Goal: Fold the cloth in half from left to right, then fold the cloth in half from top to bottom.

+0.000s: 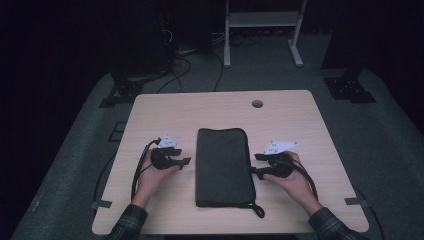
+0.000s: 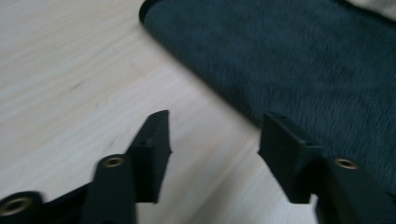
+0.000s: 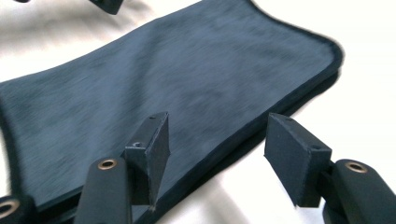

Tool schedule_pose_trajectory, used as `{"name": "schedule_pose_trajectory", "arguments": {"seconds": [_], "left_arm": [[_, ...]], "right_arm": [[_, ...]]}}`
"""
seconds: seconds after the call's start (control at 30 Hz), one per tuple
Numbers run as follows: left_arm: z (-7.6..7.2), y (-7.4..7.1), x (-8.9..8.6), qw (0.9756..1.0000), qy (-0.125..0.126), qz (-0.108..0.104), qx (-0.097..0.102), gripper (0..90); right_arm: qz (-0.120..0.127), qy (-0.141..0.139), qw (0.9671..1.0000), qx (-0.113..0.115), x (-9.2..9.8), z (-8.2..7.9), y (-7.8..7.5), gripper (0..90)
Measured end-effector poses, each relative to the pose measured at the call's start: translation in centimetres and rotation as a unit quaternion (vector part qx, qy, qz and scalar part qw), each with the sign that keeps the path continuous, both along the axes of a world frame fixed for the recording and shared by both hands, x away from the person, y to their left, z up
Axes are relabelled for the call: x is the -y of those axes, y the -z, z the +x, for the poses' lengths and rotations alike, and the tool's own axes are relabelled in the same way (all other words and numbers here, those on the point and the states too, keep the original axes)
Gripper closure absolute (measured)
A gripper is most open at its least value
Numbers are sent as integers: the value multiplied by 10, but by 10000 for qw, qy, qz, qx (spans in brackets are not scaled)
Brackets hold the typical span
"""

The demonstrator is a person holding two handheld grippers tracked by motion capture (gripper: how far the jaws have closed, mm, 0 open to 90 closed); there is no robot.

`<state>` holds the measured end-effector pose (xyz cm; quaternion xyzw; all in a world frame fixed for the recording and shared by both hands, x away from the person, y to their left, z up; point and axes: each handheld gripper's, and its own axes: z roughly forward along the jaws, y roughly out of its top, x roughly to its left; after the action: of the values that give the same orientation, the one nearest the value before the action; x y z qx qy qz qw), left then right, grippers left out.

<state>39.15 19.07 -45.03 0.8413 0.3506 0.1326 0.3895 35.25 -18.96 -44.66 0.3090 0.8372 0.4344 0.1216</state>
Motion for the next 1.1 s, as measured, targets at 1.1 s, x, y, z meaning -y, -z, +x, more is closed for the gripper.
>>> {"name": "schedule_pose_trajectory", "arguments": {"seconds": [1.1], "left_arm": [[116,10,39,9980,-440,439,-68,488]], "right_arm": [[-155,835,9962,-204,-13,149,25,418]]}}
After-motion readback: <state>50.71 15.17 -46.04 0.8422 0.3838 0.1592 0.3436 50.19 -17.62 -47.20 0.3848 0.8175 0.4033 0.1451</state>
